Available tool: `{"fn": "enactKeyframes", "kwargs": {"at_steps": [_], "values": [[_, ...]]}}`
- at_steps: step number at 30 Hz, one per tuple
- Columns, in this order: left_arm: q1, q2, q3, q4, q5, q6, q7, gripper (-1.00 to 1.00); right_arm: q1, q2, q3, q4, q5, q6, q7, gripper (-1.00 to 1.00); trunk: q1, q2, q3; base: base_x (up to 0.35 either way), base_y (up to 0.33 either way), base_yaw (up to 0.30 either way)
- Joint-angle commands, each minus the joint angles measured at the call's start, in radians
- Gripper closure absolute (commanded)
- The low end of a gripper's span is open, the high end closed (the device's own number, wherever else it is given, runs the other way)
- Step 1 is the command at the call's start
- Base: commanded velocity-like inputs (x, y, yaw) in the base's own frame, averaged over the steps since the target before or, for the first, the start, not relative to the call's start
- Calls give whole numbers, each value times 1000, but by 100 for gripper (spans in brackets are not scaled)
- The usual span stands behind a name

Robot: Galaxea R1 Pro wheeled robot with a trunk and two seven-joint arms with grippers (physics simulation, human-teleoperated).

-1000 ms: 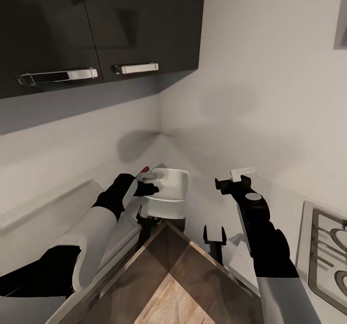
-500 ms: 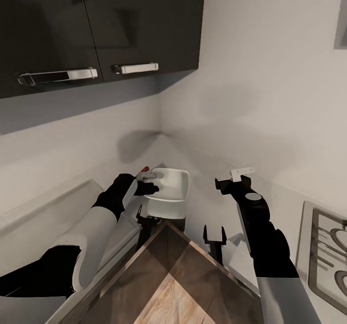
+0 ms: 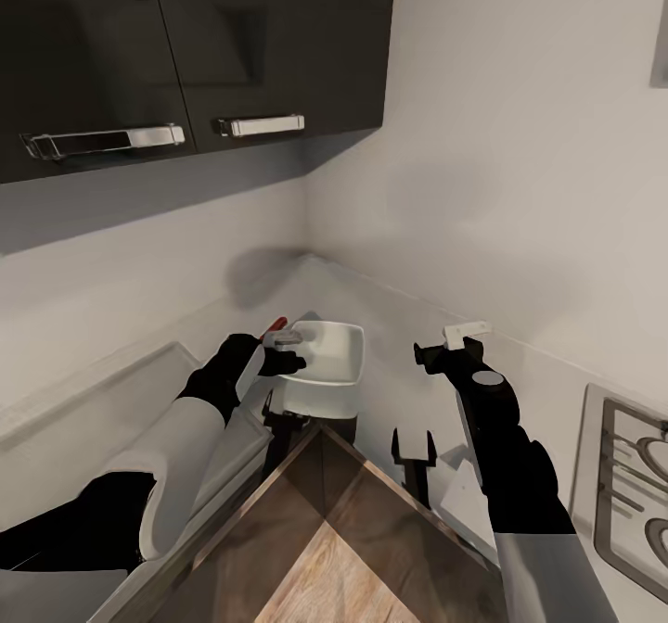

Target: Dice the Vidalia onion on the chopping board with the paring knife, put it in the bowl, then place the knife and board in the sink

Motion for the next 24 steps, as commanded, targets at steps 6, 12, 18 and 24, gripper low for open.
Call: {"fn": "enactKeyframes", "kwargs": {"at_steps": [6,12,18,24], "values": [[-1,-1,4,-1,2,4,-2,-100,-1,1,-2,-1,11,4,10,-100,1,-2,-3,0,0,0],[-1,-1,4,-1,2,-6,-2,-100,-1,1,-2,-1,11,4,10,-100,1,-2,-8,0,0,0],[-1,-1,4,0,2,-8,-2,-100,-1,1,-2,-1,11,4,10,-100,1,-2,-9,0,0,0],[-1,-1,4,0,2,-8,-3,-100,-1,1,-2,-1,11,4,10,-100,1,-2,-9,0,0,0]]}}
